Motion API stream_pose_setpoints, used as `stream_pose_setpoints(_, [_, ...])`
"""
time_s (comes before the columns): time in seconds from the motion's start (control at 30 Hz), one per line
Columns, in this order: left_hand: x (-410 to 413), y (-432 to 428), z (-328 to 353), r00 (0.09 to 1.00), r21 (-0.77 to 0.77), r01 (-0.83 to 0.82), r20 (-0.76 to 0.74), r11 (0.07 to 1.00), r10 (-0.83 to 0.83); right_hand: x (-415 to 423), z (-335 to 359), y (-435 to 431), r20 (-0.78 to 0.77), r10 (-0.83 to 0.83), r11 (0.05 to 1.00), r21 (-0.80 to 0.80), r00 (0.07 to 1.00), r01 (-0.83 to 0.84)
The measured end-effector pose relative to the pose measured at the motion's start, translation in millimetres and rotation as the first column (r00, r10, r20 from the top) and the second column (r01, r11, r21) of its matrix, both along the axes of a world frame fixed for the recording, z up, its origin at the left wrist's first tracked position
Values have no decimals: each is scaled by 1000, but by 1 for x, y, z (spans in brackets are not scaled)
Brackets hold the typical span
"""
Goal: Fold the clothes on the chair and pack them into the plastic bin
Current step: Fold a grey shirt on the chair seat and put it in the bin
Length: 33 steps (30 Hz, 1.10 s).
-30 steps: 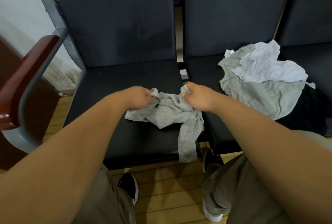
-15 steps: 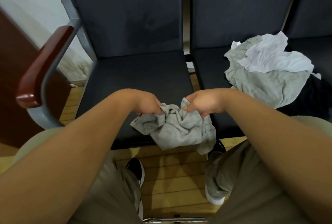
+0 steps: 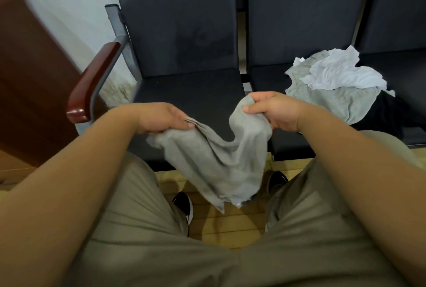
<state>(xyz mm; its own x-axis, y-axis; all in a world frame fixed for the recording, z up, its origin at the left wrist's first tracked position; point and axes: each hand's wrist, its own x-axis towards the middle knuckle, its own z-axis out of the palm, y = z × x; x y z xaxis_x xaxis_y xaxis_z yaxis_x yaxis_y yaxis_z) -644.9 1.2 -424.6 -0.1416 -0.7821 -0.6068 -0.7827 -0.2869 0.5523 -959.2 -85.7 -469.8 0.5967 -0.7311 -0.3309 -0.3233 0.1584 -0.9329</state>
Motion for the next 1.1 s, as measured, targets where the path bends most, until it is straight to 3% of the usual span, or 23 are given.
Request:
stream_pose_setpoints(0.17, [9, 29, 66, 991, -249, -132, -38, 959, 126, -5, 34, 6, 175, -171, 967, -159, 970, 199])
stream_pose_setpoints(0.33, [33, 34, 117, 976, -448, -58, 162, 892, 145, 0, 68, 10, 264, -332, 868, -290, 906, 402])
stream_pose_setpoints(0.43, [52, 33, 137, 948, -482, -35, 262, 875, 183, 4, 82, 4, 322, -443, 770, -341, 837, 539])
stream_pose_setpoints(0.6, [86, 22, 157, 847, -564, 19, 447, 825, 287, 11, 101, -9, 294, -482, 725, -395, 826, 564])
stream_pose_setpoints(0.73, [111, -3, 157, 751, -620, 88, 555, 780, 357, 20, 102, -32, 310, -527, 698, -375, 792, 611])
stream_pose_setpoints(0.87, [133, -40, 132, 736, -696, 59, 515, 716, 440, 33, 93, -60, 281, -579, 685, -342, 765, 643])
stream_pose_setpoints(1.1, [153, -108, 54, 709, -697, -41, 485, 716, 513, 64, 46, -122, 155, -591, 727, -321, 791, 606])
